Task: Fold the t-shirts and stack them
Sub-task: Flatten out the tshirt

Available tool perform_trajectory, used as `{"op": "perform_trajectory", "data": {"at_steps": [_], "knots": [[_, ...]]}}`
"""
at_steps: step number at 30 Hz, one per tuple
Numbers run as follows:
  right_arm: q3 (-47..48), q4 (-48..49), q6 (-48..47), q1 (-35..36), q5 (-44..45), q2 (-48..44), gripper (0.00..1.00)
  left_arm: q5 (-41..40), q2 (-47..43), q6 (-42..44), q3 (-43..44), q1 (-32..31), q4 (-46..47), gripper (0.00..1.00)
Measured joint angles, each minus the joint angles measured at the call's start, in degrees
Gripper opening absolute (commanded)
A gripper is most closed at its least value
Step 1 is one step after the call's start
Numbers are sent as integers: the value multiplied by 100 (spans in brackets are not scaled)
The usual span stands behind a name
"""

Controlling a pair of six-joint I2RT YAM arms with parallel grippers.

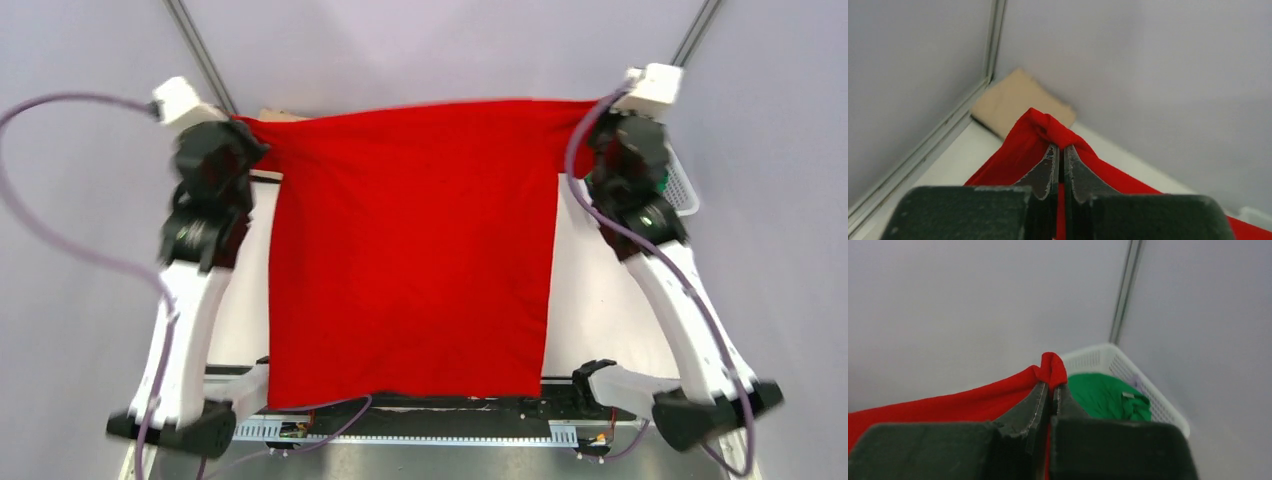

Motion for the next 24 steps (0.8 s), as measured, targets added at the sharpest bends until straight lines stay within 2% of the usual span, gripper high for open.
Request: {"op": "perform_trajectory", "data": {"at_steps": [1, 3, 4, 5, 6, 8, 10, 11, 19, 24], "knots": [[-289, -7, 74, -232, 20, 258, 3, -98, 341, -42, -153, 20, -48, 14], [-826, -151, 407, -625, -72, 890, 19, -157, 1202, -212, -601, 85, -101, 34], [-1119, -262, 621, -817, -223, 1222, 29, -131, 1600, -262, -809, 118, -122, 57], [-1325, -389, 798, -942, -378, 1460, 43, -76, 2070, -376, -1071, 162, -179, 66], [-1519, -553, 973, -1071, -564, 1700, 56, -28, 2433, -417, -1276, 195, -258, 85], [-1690, -828, 1266, -1217, -846, 2048, 78, 98, 3106, -584, -1600, 260, -581, 98], [-1692, -962, 1482, -1322, -1034, 2249, 98, 205, 3440, -688, -1655, 293, -894, 100], [-1690, -979, 1580, -1333, -1110, 2260, 100, 256, 3475, -708, -1655, 299, -929, 100], [-1617, -951, 2070, -1318, -2055, 1904, 100, 752, 2909, -765, -1563, 304, -737, 100], [-1867, -798, 2288, -1318, -2999, 1453, 100, 1534, 2531, -892, -1722, 262, -625, 100]]}}
